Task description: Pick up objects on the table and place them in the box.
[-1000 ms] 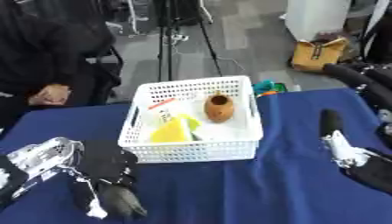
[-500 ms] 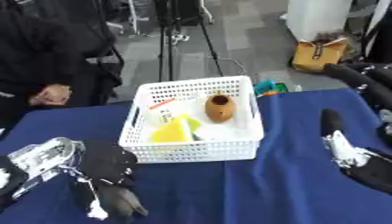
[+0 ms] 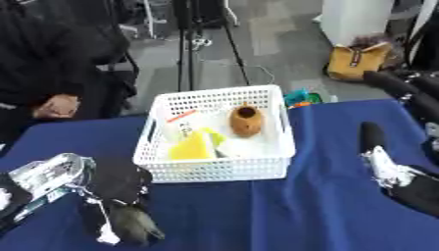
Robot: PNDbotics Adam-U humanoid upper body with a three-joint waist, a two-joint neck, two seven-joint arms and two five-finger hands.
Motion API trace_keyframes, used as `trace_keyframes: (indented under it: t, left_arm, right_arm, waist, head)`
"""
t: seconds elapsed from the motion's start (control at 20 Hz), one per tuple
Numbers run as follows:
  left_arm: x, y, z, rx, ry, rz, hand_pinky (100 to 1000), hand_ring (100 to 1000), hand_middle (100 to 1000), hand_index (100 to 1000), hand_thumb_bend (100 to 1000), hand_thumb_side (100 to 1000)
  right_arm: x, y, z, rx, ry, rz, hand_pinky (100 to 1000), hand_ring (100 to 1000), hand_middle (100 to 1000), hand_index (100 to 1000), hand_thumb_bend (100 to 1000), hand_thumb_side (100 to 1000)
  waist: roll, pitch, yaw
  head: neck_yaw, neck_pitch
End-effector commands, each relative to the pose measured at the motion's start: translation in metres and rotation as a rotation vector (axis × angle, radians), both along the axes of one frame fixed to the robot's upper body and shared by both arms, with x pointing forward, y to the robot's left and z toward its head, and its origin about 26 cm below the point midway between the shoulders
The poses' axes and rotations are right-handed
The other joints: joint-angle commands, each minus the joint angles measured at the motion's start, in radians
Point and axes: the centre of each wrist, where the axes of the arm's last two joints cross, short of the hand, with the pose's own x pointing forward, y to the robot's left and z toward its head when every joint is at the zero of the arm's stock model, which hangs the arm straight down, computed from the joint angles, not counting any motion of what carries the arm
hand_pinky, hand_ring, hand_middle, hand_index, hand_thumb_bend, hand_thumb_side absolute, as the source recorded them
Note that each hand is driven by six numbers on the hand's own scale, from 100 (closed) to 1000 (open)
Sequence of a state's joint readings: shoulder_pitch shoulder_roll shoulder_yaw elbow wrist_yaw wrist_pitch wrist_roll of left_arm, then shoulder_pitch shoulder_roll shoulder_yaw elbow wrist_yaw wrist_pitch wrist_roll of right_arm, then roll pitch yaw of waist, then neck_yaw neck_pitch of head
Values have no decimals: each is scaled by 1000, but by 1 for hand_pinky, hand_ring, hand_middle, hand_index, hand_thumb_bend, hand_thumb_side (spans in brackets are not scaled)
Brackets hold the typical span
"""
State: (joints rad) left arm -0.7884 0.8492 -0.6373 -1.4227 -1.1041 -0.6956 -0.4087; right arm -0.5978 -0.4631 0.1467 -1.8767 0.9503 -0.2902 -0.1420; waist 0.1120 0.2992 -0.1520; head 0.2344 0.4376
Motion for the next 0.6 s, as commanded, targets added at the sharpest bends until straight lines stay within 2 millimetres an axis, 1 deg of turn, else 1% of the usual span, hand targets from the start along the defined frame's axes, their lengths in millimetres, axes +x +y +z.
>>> trace_keyframes:
  t: [0.05, 0.25, 0.6]
  left_arm:
    - [2, 3, 14, 118, 23, -11, 845, 746, 522, 691, 100, 861]
    - [2, 2, 15, 121, 16, -10, 837, 738, 510, 679, 100, 834]
    - [2, 1, 18, 125, 9, -8, 830, 727, 499, 667, 100, 817]
  right_arm:
    - [-1, -6, 9, -12, -34, -18, 705, 765, 746, 943, 100, 1000]
    - [-1, -6, 9, -12, -35, -19, 705, 765, 746, 941, 100, 1000]
    - [-1, -6, 9, -13, -32, -22, 706, 765, 746, 941, 100, 1000]
  waist:
    - [-4, -25, 2]
    - [-3, -27, 4]
    - [0, -32, 9]
  head:
    - [1, -3]
    - [1, -1]
    - [1, 4]
